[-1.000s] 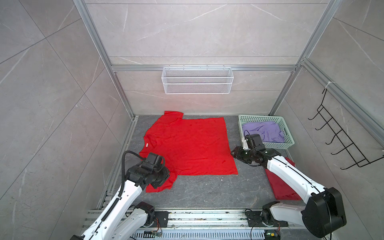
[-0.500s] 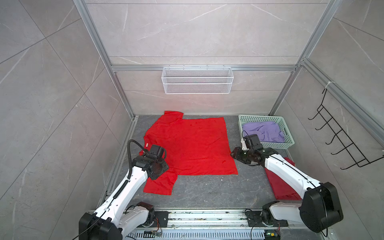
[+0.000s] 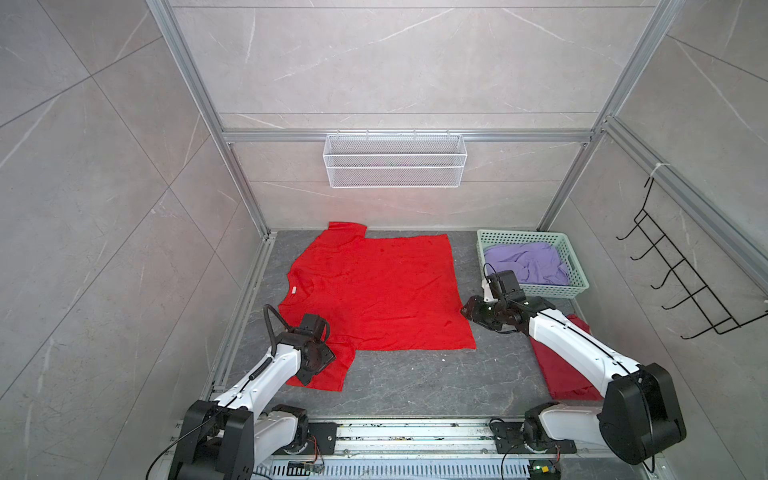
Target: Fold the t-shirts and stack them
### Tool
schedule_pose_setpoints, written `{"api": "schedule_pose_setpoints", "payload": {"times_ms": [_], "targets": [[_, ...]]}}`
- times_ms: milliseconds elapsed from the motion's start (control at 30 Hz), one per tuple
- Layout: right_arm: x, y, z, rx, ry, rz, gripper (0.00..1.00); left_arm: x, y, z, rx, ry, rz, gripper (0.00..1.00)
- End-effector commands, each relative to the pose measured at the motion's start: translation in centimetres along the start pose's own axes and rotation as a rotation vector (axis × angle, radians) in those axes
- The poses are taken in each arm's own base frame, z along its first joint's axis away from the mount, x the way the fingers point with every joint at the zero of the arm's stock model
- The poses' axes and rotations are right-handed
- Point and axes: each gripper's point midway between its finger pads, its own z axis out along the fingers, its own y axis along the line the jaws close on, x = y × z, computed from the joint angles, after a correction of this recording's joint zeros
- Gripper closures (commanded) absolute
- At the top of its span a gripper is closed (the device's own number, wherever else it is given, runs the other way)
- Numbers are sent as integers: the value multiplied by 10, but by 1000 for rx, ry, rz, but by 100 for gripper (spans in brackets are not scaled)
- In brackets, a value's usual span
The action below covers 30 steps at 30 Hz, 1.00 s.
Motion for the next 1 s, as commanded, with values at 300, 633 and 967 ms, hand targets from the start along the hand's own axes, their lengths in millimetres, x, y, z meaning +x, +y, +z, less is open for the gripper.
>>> {"api": "schedule_pose_setpoints", "payload": {"times_ms": [300, 633, 967], "targets": [[3, -13, 9, 56, 2, -4, 49, 76, 24, -2, 99, 263, -226, 16], [2, -16, 13, 63, 6, 0, 49, 32, -16, -77, 214, 111, -98, 15], [3, -20, 10, 76, 1, -2, 49, -4, -19, -53, 61, -7, 39, 14]]}}
